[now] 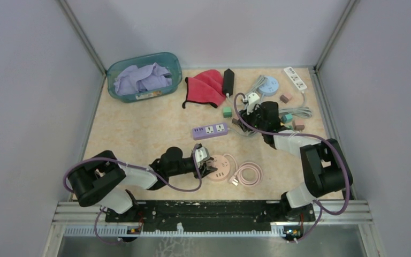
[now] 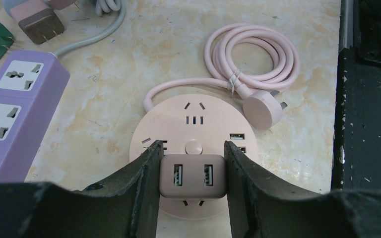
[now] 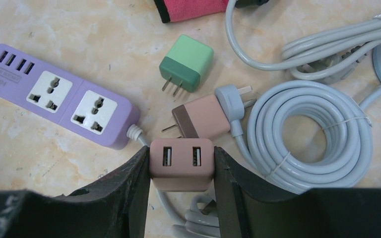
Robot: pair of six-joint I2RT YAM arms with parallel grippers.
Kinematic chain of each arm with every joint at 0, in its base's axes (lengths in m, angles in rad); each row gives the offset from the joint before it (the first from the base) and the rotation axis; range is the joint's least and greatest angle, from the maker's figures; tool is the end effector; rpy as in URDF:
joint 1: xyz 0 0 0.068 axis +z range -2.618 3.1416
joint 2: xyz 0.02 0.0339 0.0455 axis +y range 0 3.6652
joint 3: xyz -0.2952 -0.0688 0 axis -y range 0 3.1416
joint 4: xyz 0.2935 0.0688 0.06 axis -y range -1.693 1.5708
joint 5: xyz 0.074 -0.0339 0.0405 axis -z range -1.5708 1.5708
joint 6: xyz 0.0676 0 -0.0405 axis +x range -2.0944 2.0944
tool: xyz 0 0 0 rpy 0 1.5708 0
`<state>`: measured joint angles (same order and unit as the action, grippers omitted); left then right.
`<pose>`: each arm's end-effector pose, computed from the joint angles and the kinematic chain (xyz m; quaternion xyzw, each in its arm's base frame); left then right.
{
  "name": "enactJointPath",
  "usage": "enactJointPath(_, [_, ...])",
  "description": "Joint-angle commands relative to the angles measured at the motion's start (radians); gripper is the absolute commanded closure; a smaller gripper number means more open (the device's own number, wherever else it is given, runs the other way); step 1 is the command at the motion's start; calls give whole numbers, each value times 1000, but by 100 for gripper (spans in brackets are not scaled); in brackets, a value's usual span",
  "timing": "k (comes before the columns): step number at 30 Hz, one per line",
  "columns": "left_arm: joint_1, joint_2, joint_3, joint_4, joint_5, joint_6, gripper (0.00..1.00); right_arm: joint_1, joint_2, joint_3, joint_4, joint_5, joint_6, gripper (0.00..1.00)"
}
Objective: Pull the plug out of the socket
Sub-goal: Place the plug at the center of the board.
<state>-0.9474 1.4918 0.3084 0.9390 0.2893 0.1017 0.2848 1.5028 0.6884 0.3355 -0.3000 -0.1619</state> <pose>0.1582 -0.2530 0.1251 0.4674 0.6305 -0.3536 0.5089 0.3476 0.1226 0.1719 -0.2628 0.8069 0.1590 0.5046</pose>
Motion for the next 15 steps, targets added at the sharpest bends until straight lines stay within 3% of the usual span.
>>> enactJointPath(1, [1,15,-6,-115,-15,-8,99,-6,0,51,24,19,15,58])
enactJointPath(10, [1,9,-17,-114,-16,-17,99,-6,2,53,19,18,11,52])
enactJointPath(12, [1,7,-18,-114,-18,-18,99,-6,2,53,18,15,9,43])
enactJointPath(15, [2,5,-17,-114,-18,-19,98,-6,0,53,16,12,5,42])
